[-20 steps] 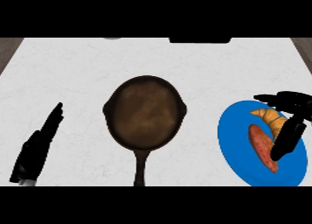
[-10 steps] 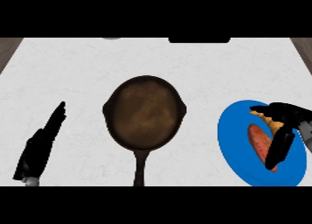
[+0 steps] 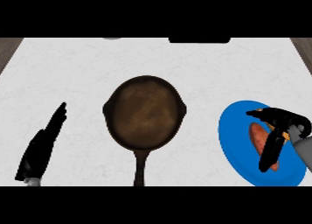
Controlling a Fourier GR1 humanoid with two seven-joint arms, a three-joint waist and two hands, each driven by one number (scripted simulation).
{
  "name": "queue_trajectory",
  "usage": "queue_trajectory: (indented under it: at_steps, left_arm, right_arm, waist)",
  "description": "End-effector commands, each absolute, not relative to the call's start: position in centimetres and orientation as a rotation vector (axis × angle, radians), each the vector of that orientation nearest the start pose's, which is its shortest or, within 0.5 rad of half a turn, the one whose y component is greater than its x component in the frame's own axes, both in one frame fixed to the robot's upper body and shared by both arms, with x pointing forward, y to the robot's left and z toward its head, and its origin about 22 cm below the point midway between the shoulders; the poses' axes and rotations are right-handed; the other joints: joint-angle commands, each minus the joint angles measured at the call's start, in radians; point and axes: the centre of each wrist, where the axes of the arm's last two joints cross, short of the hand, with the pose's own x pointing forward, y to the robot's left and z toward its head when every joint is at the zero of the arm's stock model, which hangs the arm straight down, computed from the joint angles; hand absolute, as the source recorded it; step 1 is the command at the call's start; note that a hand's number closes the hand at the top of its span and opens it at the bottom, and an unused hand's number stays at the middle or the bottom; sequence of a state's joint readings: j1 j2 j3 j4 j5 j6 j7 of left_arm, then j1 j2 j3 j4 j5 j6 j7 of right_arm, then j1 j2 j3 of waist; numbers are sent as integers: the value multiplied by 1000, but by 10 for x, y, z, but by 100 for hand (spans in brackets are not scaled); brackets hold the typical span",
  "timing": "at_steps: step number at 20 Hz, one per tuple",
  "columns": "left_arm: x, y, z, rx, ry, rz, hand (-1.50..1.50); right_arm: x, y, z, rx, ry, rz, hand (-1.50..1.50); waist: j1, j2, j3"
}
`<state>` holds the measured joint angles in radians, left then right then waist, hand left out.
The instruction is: Pick the sweet potato from the plate and place it in the pan
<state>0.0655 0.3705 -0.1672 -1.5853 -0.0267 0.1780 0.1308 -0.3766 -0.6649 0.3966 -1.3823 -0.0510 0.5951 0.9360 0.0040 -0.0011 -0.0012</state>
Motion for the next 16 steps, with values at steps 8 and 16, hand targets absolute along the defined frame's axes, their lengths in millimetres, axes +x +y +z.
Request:
queue_trajectory:
  at_steps: [8, 16]
  left_arm:
    - [215, 274, 2, 355, -1389, -246, 0]
    - [217, 286, 11, 329, -1371, -264, 0]
  right_arm:
    - [311, -315, 43, -424, -328, 1084, -150]
    - [306, -276, 20, -379, -412, 1012, 150]
  waist:
    - [3, 1, 2]
    - [4, 1, 1]
